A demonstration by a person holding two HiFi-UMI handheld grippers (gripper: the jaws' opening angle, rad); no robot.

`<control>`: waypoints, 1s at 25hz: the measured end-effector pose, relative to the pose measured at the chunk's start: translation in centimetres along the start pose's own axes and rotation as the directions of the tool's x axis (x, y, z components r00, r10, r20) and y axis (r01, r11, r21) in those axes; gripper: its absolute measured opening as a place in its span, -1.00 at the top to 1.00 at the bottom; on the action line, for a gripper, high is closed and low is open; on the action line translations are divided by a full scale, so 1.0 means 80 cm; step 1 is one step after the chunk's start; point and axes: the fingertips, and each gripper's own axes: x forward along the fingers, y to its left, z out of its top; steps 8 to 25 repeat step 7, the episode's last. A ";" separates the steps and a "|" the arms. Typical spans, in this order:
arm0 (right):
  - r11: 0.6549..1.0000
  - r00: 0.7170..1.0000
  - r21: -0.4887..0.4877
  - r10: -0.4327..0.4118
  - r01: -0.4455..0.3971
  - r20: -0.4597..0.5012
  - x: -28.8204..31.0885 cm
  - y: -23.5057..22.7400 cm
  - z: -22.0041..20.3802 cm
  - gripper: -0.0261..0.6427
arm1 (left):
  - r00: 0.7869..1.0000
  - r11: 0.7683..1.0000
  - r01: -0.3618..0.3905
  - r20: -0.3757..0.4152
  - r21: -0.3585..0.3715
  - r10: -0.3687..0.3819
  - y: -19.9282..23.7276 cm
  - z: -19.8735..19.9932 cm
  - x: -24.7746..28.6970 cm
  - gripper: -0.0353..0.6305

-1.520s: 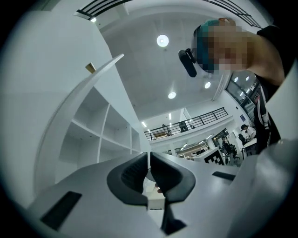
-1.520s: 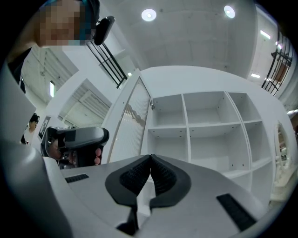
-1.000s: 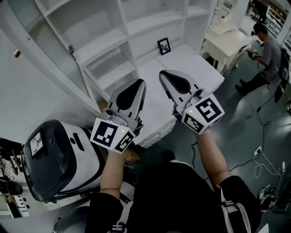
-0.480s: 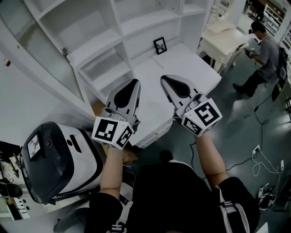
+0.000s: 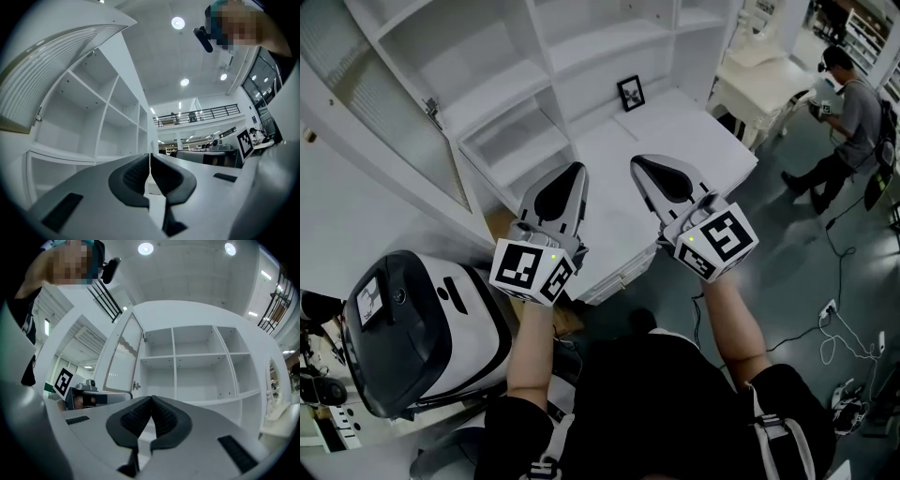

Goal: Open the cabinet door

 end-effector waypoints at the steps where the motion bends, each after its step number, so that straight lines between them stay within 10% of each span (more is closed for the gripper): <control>1: 1.000 1.000 -0.002 0.001 -0.001 -0.001 0.000 -0.001 0.000 0.88 | 1.000 1.000 0.000 -0.001 0.000 0.000 0.000 -0.001 0.001 0.81; 25: 1.000 1.000 -0.018 0.007 -0.007 -0.001 -0.001 0.002 0.000 0.88 | 1.000 1.000 -0.005 -0.015 0.009 0.006 -0.001 -0.004 -0.001 0.81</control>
